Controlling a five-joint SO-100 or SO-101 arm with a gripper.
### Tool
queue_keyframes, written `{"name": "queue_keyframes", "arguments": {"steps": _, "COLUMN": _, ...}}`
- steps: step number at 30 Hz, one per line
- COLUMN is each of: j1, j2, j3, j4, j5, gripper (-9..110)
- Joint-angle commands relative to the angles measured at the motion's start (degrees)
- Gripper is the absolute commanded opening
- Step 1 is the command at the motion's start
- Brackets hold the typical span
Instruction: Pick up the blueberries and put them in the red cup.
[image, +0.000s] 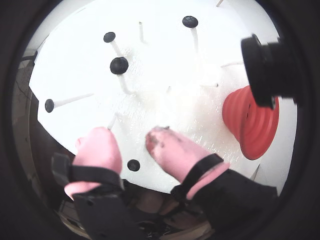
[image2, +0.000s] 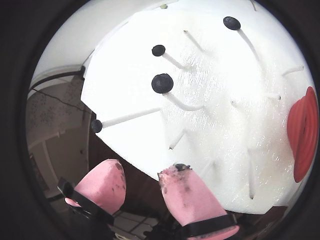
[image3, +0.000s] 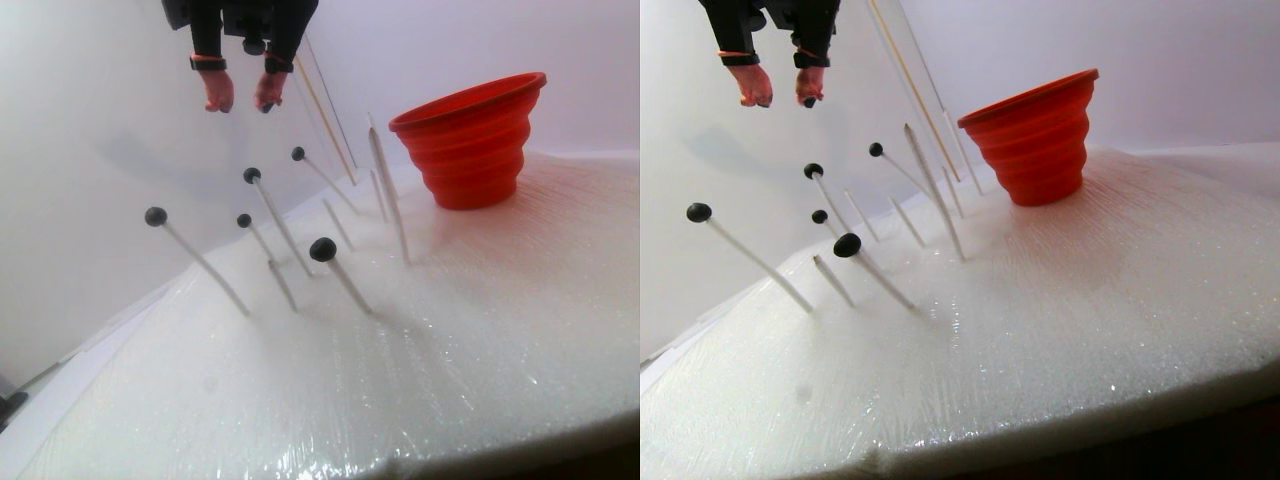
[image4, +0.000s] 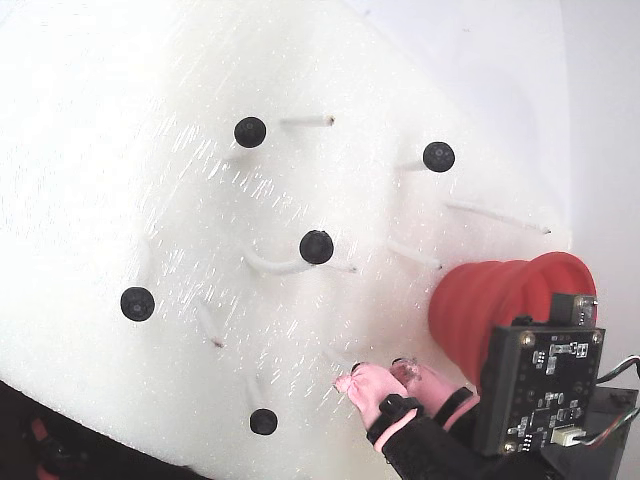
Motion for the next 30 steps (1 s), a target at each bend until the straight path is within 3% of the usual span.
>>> {"name": "queue_keyframes", "arguments": {"steps": 1, "j1": -1.8, "j2": -1.2, "j3": -3.1, "j4": -3.0, "j5": -0.7, "gripper": 14}}
{"name": "queue_keyframes", "arguments": {"steps": 30, "j1": -2.5, "j2": -19.3, "j3": -6.2, "j4": -20.7, "j5": -5.3, "gripper": 14}}
